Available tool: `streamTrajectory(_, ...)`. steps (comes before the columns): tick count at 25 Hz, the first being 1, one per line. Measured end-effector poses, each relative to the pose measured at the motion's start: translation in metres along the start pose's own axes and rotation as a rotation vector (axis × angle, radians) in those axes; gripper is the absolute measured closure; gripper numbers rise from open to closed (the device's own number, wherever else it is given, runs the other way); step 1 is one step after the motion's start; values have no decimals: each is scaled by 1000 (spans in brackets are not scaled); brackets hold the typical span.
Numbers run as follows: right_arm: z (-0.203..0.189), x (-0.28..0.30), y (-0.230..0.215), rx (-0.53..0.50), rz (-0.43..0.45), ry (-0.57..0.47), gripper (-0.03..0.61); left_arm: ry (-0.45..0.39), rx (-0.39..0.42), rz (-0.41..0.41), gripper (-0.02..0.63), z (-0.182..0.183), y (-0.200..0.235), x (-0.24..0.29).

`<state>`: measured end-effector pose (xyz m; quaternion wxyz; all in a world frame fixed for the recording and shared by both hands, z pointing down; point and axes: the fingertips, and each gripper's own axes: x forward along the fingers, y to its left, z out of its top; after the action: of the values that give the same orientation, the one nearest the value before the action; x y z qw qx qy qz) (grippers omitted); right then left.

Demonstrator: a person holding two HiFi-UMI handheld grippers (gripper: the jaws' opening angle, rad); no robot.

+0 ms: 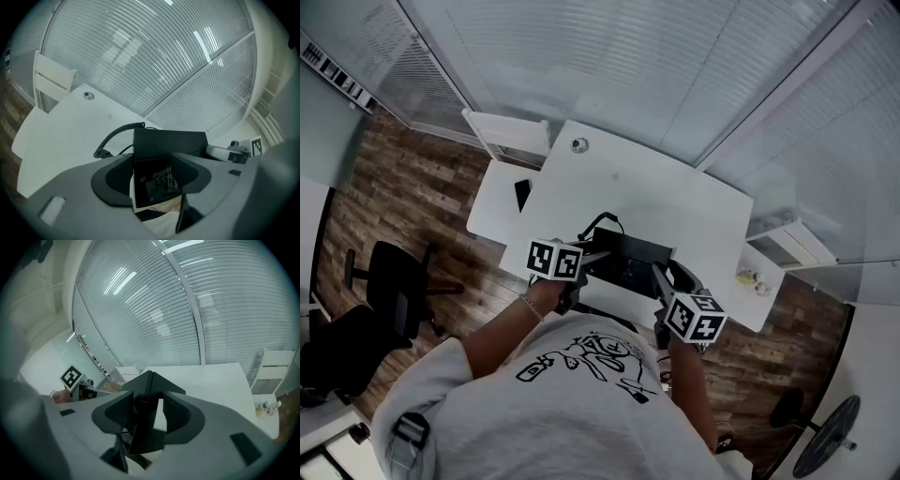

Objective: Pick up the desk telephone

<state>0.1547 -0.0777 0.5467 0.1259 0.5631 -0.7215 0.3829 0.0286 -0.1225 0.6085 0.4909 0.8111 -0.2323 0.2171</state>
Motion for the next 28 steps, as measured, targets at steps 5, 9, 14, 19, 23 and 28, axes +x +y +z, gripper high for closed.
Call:
streamTrajectory(5,23,-19,9,-8,-11,-62,391,-26,13,-24,370,15,-21,-11)
streamTrajectory(9,39,-32,14,-32,-22,-97,393,-42,17,-46,370,24,-35,-17)
streamTrajectory(14,55,-43,21,-55,-27,-137,394,-61,30,-56,370,37,-46,-25)
streamTrajectory(19,66,-50,24,-70,-36,-172,394,-71,36,-66,370,45,-55,-29)
streamTrajectory(23,69,-51,23,-61,-27,-194,397,-74,40,-61,370,48,-55,-28)
streamTrajectory(28,69,-51,21,-54,-26,-201,401,-66,52,-53,370,48,-54,-27)
